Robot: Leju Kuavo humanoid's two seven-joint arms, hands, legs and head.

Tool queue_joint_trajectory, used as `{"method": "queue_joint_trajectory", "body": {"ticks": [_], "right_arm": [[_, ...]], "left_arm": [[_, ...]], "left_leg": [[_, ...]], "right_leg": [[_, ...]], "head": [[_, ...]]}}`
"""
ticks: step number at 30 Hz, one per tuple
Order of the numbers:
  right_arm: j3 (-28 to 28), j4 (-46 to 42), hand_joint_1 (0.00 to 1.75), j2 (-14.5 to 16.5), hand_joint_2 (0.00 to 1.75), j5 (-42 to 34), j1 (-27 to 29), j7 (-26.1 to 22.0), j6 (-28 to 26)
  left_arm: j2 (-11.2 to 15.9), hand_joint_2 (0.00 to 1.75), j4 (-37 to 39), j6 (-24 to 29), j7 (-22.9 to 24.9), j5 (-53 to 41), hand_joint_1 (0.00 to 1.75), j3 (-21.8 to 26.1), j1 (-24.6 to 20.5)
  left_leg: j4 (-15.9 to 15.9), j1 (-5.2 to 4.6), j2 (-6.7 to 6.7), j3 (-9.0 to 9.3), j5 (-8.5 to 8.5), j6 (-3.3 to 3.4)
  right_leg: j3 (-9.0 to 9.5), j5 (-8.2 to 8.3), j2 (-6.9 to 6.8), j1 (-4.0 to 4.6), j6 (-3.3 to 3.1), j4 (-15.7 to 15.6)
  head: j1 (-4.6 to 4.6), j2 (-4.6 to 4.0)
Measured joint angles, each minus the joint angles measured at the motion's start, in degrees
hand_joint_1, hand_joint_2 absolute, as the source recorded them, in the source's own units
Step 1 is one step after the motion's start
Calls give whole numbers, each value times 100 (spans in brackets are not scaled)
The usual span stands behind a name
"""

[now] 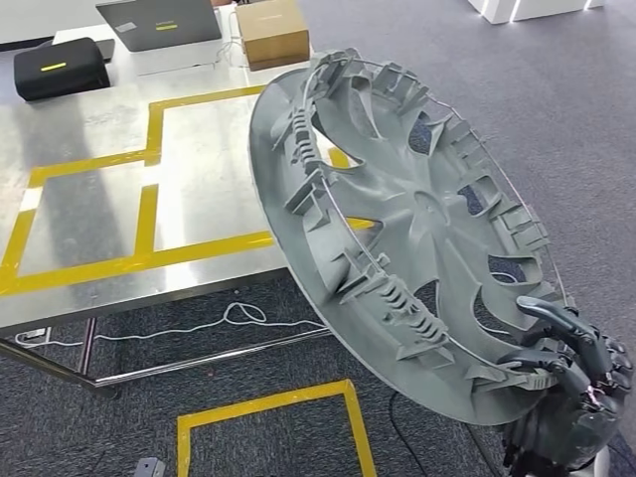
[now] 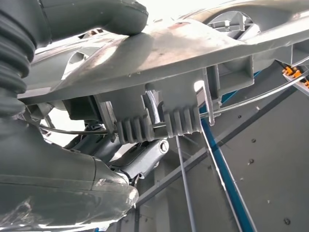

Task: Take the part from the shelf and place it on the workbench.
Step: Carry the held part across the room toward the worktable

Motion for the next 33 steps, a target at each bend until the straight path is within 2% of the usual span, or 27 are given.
{"method": "queue_joint_trajectory", "body": {"ticks": [1, 2, 3, 4, 5, 6, 8, 10, 11, 12, 14, 15, 16, 17, 18, 19, 20, 21, 24, 26, 27, 29, 30, 31, 32, 33], "right_arm": [[-1, 0, 175, 0, 175, -4, 1, 0, 0], [-2, 0, 175, 0, 175, -8, 1, 0, 0], [-3, 0, 175, 1, 175, -10, 1, 0, 0], [-3, 0, 175, 1, 175, -12, 0, 0, 0], [-4, -1, 175, 2, 175, -11, -1, 0, -1], [-4, -1, 175, 2, 175, -11, -1, 1, -1], [-4, -1, 175, 2, 175, -12, -1, 2, -2], [-4, -2, 175, 2, 175, -13, -4, 1, -2], [-4, -2, 175, 2, 175, -16, -7, -2, -2], [-4, -2, 175, 2, 175, -19, -9, -4, -2], [-7, -1, 175, 2, 175, -28, -7, -8, -2], [-10, -1, 175, 2, 175, -31, -3, -8, -1], [-13, 0, 175, 2, 175, -33, 0, -8, 0], [-15, 0, 175, 2, 175, -33, 3, -9, 1], [-16, 0, 175, 2, 175, -34, 2, -11, 2], [-19, 0, 175, 2, 175, -35, 0, -14, 3], [-21, 0, 175, 2, 175, -37, -3, -20, 4], [-23, 0, 175, 2, 175, -38, -5, -26, 5], [-33, 0, 175, 2, 175, -41, 0, -28, 11], [-39, 0, 175, 2, 175, -40, -3, -27, 14], [-40, 0, 175, 2, 175, -39, -5, -30, 15], [-42, 0, 175, 2, 175, -38, -6, -32, 20], [-44, 0, 175, 2, 175, -37, -5, -33, 23], [-45, 0, 175, 2, 175, -37, -3, -33, 27], [-47, 0, 175, 2, 175, -37, -3, -33, 31], [-50, 0, 175, 2, 175, -36, -2, -32, 33]], "left_arm": [[0, 175, 0, 0, -1, -2, 0, 0, 3], [0, 175, 0, 1, -1, -4, 0, -1, 4], [0, 175, 0, 3, -2, -6, 0, -1, 5], [0, 175, 0, 5, -2, -7, 0, -1, 2], [0, 175, 0, 7, -2, -7, 0, -2, -5], [0, 175, 0, 8, -2, -7, 0, -2, -11], [-1, 175, 0, 9, -3, -8, 0, -2, -13], [-1, 175, 0, 10, -5, -16, 0, -2, -3], [-1, 175, 0, 10, -8, -22, 0, -2, -4], [-2, 175, 0, 11, -10, -30, 0, -2, -7], [-6, 175, 0, 7, -14, -40, 0, -2, -11], [-10, 175, 0, 5, -15, -44, 0, -2, -6], [-12, 175, 0, 2, -15, -47, 0, -2, 0], [-15, 175, 0, 1, -15, -49, 0, -2, 5], [-17, 175, 0, 0, -15, -51, 0, -2, 8], [-17, 175, 0, -2, -15, -51, 0, -2, 7], [-17, 175, 0, -4, -15, -50, 0, -2, 5], [-17, 175, 0, -7, -15, -50, 0, -2, 3], [-13, 175, 0, -11, -15, -49, 0, -2, -5], [-11, 175, 0, -11, -17, -48, 0, -2, -15], [-12, 175, 0, -12, -18, -48, 0, -2, -18], [-18, 175, 0, -14, -19, -46, 0, -2, -11], [-17, 175, 0, -15, -19, -45, 0, -1, -4], [-16, 175, 0, -15, -19, -44, 0, -1, 3], [-14, 175, 0, -15, -19, -42, 0, 0, 6], [-10, 175, 0, -15, -19, -40, 0, -1, 6]], "left_leg": [[-42, -1, 0, -35, 147, 20], [-287, -4, 0, 38, 379, 46], [-657, -11, 1, 182, 644, 80], [-1015, -23, 1, 339, 817, 109], [-1297, -34, 5, 467, 898, 124], [-1462, -46, 7, 542, 903, 133], [-1541, -53, 6, 584, 822, 147], [-1576, -38, 2, 629, 801, 204], [-1593, -29, 2, 658, 789, 236], [-1598, -30, 3, 683, 770, 266], [-1598, -46, 5, 726, 721, 306], [-1597, -54, 4, 759, 692, 313], [-1597, -59, 3, 801, 659, 314], [-1597, -62, -2, 856, 622, 310], [-1597, -62, -7, 916, 581, 298], [-1591, -74, -13, 967, 539, 274], [-1585, -85, -20, 1001, 506, 246], [-1583, -95, -24, 1018, 484, 217], [-1607, -93, -22, 1034, 453, 137], [-1398, -87, -11, 939, 309, 73], [-1118, -82, -6, 791, 170, 45], [-348, -67, -1, 338, -111, 6], [-83, -61, -1, 154, -145, -4], [-3, -55, 0, 59, -62, -10], [-151, -48, 1, 81, 132, -11], [-452, -42, 3, 189, 383, -11]], "right_leg": [[31, -24, 4, 5, 0, 0], [75, -53, 8, 9, 6, -1], [119, -87, 12, 11, 19, -5], [160, -127, 17, 22, 44, -1], [181, -161, 22, 32, 74, 0], [186, -188, 26, 39, 109, -8], [203, -216, 26, 37, 186, -54], [198, -290, -2, 29, 253, 22], [107, -397, -19, 30, 274, 224], [-62, -543, -35, 30, 287, 548], [-515, -818, -44, 36, 300, 1304], [-678, -826, -44, 39, 300, 1519], [-740, -715, -44, 42, 295, 1526], [-687, -495, -45, 44, 282, 1306], [-548, -219, -47, 45, 267, 925], [-386, -16, -51, 50, 251, 544], [-254, 115, -51, 55, 224, 247], [-179, 161, -48, 61, 197, 81], [-146, 132, -30, 64, 96, 8], [-96, 124, -41, 38, 32, -39], [-72, 116, -49, 29, 9, -56], [-51, 92, -56, 26, -17, -65], [-39, 77, -52, 25, -21, -65], [-18, 58, -46, 22, -18, -65], [15, 34, -39, 16, -6, -64], [58, 6, -34, 8, 14, -64]], "head": [[-1, 0], [-1, 0], [-1, 0], [-4, 0], [-8, 0], [-10, 0], [-12, 0], [-1, 0], [10, 0], [20, 0], [29, 0], [29, 0], [30, 0], [31, 0], [32, 0], [32, 0], [28, 1], [23, 1], [10, 0], [-22, 0], [-43, 0], [-68, 0], [-70, 0], [-70, 0], [-71, 0], [-71, 0]]}}
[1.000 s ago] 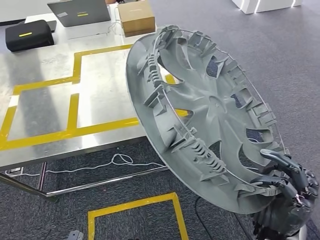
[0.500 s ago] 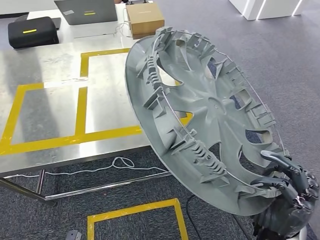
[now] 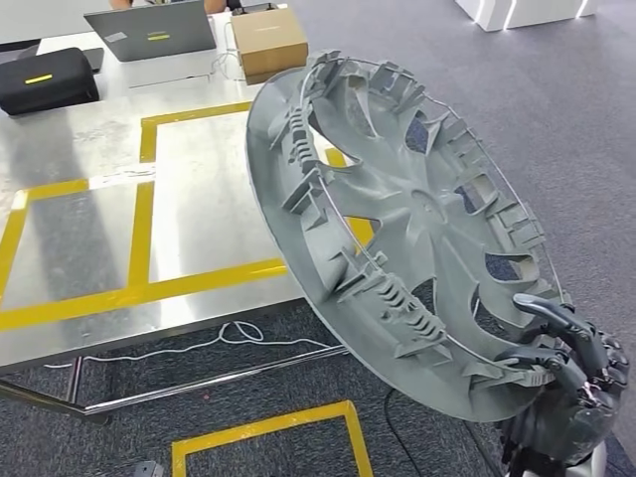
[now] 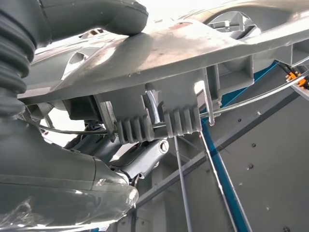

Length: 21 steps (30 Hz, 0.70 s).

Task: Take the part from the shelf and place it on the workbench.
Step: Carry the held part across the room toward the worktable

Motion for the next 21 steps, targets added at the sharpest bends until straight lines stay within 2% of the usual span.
{"method": "queue_joint_trajectory", "body": {"ticks": [1, 2, 3, 4, 7, 8, 9, 11, 12, 13, 14, 16, 17, 18, 19, 21], "right_arm": [[-2, 0, 175, 1, 175, -1, -1, 1, 1], [-4, 0, 175, 1, 175, -1, -4, 1, 2], [-7, 0, 175, 3, 175, 0, -6, 1, 2], [-9, 0, 175, 5, 175, 0, -8, 1, 2], [-14, 0, 175, 10, 175, 5, -8, -1, 2], [-16, 0, 175, 11, 175, 7, -10, -1, 2], [-19, 0, 175, 11, 175, 9, -11, -1, 1], [-23, 1, 175, 11, 175, 8, -10, 2, 0], [-26, 1, 175, 11, 175, 7, -7, 5, 0], [-28, 2, 175, 11, 175, 7, -4, 7, 0], [-30, 2, 175, 11, 175, 8, -2, 9, 0], [-31, 1, 175, 11, 175, 8, -2, 8, 0], [-31, 0, 175, 11, 175, 8, -4, 8, 0], [-31, 0, 175, 13, 175, 8, -5, 8, 1], [-32, 0, 175, 14, 175, 8, -5, 9, 1], [-34, 0, 175, 15, 175, 8, -1, 15, 1]], "left_arm": [[0, 175, 1, -1, 0, 1, 0, -1, -1], [-1, 175, 1, -1, 0, 1, 0, -1, -4], [-3, 175, 2, -2, 0, 1, 0, -2, -10], [-7, 175, 2, -2, 0, 1, 0, -2, -14], [-4, 175, 2, -2, -1, 5, 0, 0, -14], [-1, 175, 2, -2, -2, 12, 0, 1, -14], [2, 175, 2, -1, -3, 18, 0, 2, -15], [3, 175, 2, 0, -5, 26, 0, 3, -15], [2, 175, 2, 0, -6, 25, 0, 3, -12], [1, 175, 2, 0, -5, 24, 0, 3, -8], [0, 175, 2, 0, -5, 23, 0, 3, -6], [-1, 175, 2, 0, -5, 22, 0, 3, -5], [-2, 175, 2, 0, -5, 24, 0, 3, -7], [-2, 175, 2, 0, -5, 25, 0, 3, -9], [-3, 175, 2, 0, -5, 26, 0, 3, -11], [-3, 175, 2, -1, -5, 26, 0, 3, -16]], "left_leg": [[-372, 4, 4, 158, 225, -2], [-720, 3, 5, 311, 357, 10], [-941, -1, 6, 410, 406, 33], [-1057, -9, 5, 462, 389, 65], [-1094, -9, 2, 491, 333, 199], [-1102, -2, 2, 511, 322, 241], [-1109, 2, 3, 535, 309, 278], [-1108, -19, 4, 577, 268, 332], [-1108, -32, 4, 602, 247, 349], [-1107, -43, 2, 634, 222, 358], [-1107, -52, -3, 676, 194, 360], [-1107, -61, -15, 775, 126, 346], [-1099, -73, -21, 813, 89, 326], [-1096, -82, -25, 836, 63, 302], [-1096, -87, -27, 844, 46, 275], [-1117, -86, -25, 853, 33, 217]], "right_leg": [[41, -33, 3, -3, 28, 0], [70, -68, 10, 1, 65, 9], [86, -93, 15, 8, 102, 8], [90, -111, 19, 17, 140, -1], [93, -158, 5, 13, 241, -8], [43, -234, -5, 14, 264, 119], [-73, -363, -15, 15, 277, 374], [-491, -688, -22, 25, 283, 1155], [-695, -772, -21, 29, 278, 1483], [-820, -742, -21, 37, 267, 1630], [-829, -589, -21, 48, 245, 1540], [-578, -102, -23, 79, 179, 839], [-413, 66, -24, 97, 147, 471], [-299, 157, -22, 111, 121, 222], [-243, 173, -17, 124, 101, 104], [-227, 153, -3, 128, 58, 72]], "head": [[-2, 0], [-12, 0], [-16, 0], [-21, 0], [-6, 0], [8, 0], [19, 0], [38, 0], [39, 0], [42, 0], [42, 0], [44, 0], [41, 0], [39, 0], [36, 0], [33, 0]]}}
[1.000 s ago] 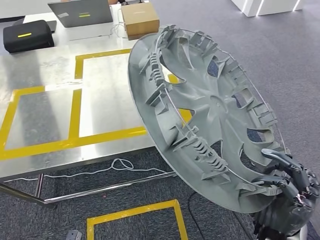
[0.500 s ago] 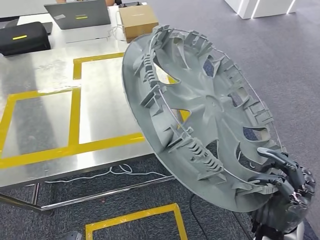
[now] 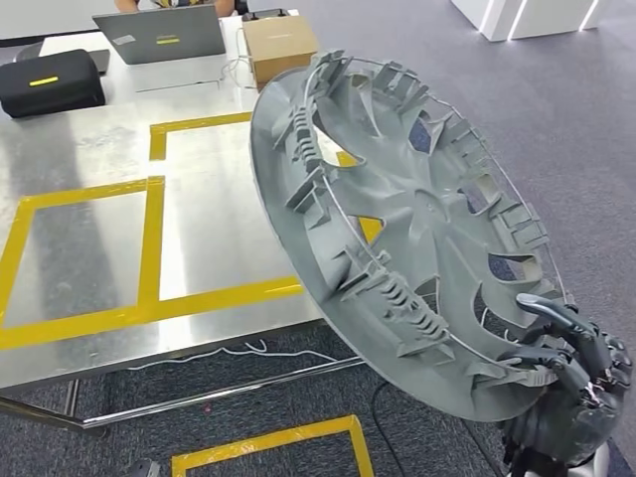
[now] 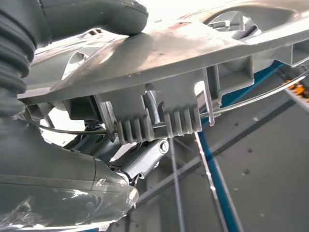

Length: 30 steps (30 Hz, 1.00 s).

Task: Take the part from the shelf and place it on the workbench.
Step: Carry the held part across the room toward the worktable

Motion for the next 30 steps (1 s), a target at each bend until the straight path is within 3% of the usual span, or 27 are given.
{"method": "queue_joint_trajectory", "body": {"ticks": [2, 3, 6, 7, 8, 9, 11, 13, 15, 17, 18, 21, 25, 27, 30], "right_arm": [[-2, 0, 175, 1, 175, 1, 0, 6, -1], [-2, 0, 175, 3, 175, 3, -2, 7, 0], [-4, 1, 175, 14, 175, 21, -1, 15, -1], [-13, 1, 175, 16, 175, 33, 2, 29, -2], [-29, 2, 175, 17, 175, 46, 4, 49, -3], [-55, 2, 175, 19, 175, 61, 5, 75, -4], [-144, 2, 175, 21, 175, 93, 6, 137, -5], [-281, 1, 175, 23, 175, 142, 5, 202, -12], [-461, 0, 175, 24, 175, 185, 16, 293, -16], [-707, 5, 175, 23, 175, 240, 17, 525, 57], [-881, 30, 175, 13, 175, 288, -22, 767, 164], [-1957, 471, 175, -147, 175, 146, -428, 1479, 870], [-3524, 1313, 175, -343, 175, 263, -995, 1476, 1519], [-3934, 1596, 175, -381, 175, 405, -1176, 1573, 1612], [-4273, 1926, 175, -456, 175, 537, -1405, 1740, 1707]], "left_arm": [[3, 175, 0, 0, -1, -1, 0, 0, -6], [4, 175, 0, 1, -2, -1, 0, 0, -9], [-1, 175, 0, 2, -1, 9, 0, -1, 2], [-1, 175, 0, 6, 7, 16, 0, 1, 10], [1, 175, 0, 14, 19, 23, 0, 3, 15], [3, 175, 0, 25, 34, 28, 0, 7, 16], [6, 175, 0, 43, 57, 37, 0, 14, 10], [2, 175, 0, 42, 62, 42, 0, 18, -1], [-2, 175, 0, 30, 63, 35, 0, 21, -3], [3, 175, 0, 19, 62, 19, 0, 25, 5], [8, 175, 0, 11, 60, 3, 0, 26, 8], [16, 175, 0, -31, 54, -62, 0, 28, 2], [43, 175, 0, -39, 43, -98, 0, 30, 21], [65, 175, 0, -39, 36, -93, 0, 32, 28], [88, 175, 0, -63, 42, -94, 0, 36, 11]], "left_leg": [[78, 3, 9, -31, -72, -74], [274, 7, 14, -130, -182, -115], [1298, 48, 21, -732, -570, -204], [1493, 61, 22, -881, -565, -221], [1500, 72, 23, -938, -448, -234], [1290, 81, 24, -882, -234, -244], [573, 99, 32, -587, 220, -265], [85, 108, 29, -375, 370, -218], [-8, 106, 19, -345, 339, -145], [-13, 96, 12, -345, 339, -117], [-13, 90, 8, -343, 336, -99], [-13, 86, 2, -336, 331, -37], [-11, 67, -19, -352, 345, 23], [-11, 52, -15, -358, 353, 35], [-14, 47, -1, -353, 357, 38]], "right_leg": [[40, 3, -4, -27, -52, -59], [68, 4, -12, -47, -74, -91], [106, -25, -25, -65, -110, -110], [119, -38, -21, -70, -110, -110], [139, -53, -16, -79, -101, -109], [170, -73, -9, -91, -83, -109], [236, -125, 2, -104, -23, -104], [251, -172, 10, -89, 44, -88], [234, -187, 10, -71, 4, -91], [249, -179, -2, -67, -70, -128], [265, -171, -6, -67, -74, -151], [315, -140, -14, -69, -1, -234], [359, -101, -42, -90, 156, -297], [367, -87, -33, -106, 212, -302], [352, -82, -12, -110, 224, -299]], "head": [[-10, 0], [-21, 0], [-38, 0], [-39, 0], [-38, 0], [-38, 0], [-44, 0], [-56, 0], [-53, 0], [-42, 0], [-42, 0], [-39, 0], [-12, 0], [-12, 0], [-15, 0]]}}
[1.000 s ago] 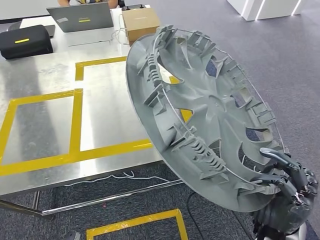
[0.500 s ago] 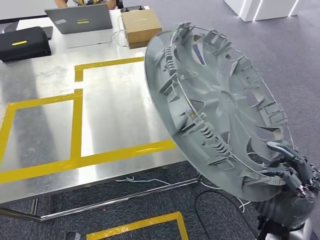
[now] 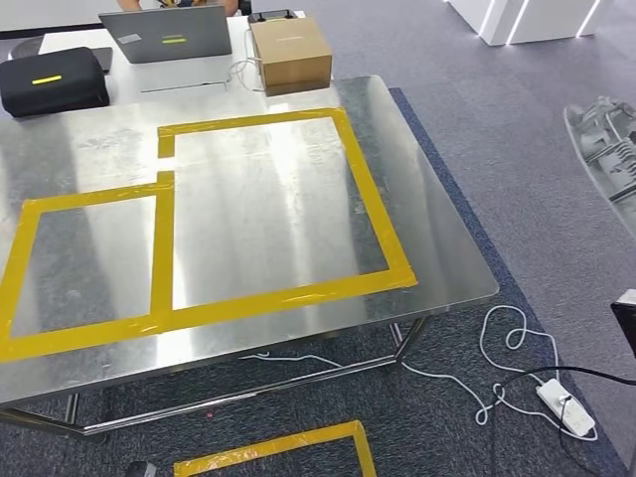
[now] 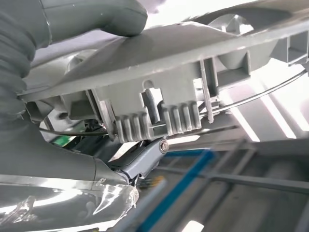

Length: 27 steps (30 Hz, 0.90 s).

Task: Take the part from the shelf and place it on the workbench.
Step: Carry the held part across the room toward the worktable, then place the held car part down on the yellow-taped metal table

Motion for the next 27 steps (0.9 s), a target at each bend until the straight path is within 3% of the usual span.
{"method": "queue_joint_trajectory", "body": {"ticks": [14, 19, 27], "right_arm": [[-331, 720, 175, -260, 175, 100, -342, 164, 83], [-329, 1003, 175, -442, 175, 177, -545, 230, 414], [339, 2057, 175, -768, 175, 1103, -1470, 779, 961]], "left_arm": [[11, 175, 0, -40, 11, -11, 0, 3, -12], [16, 175, 0, -41, 11, -28, 0, 6, -14], [50, 175, 0, -67, 11, -149, 0, 8, -45]], "left_leg": [[-24, 4, 1, 1, 24, -22], [-25, 4, 1, 1, 26, -24], [-25, 2, 4, -2, 46, -29]], "right_leg": [[-27, -6, -1, 2, -4, 33], [-26, -5, 0, 2, -6, 35], [-39, 9, 6, 1, -11, 49]], "head": [[0, 0], [0, 0], [0, 0]]}}
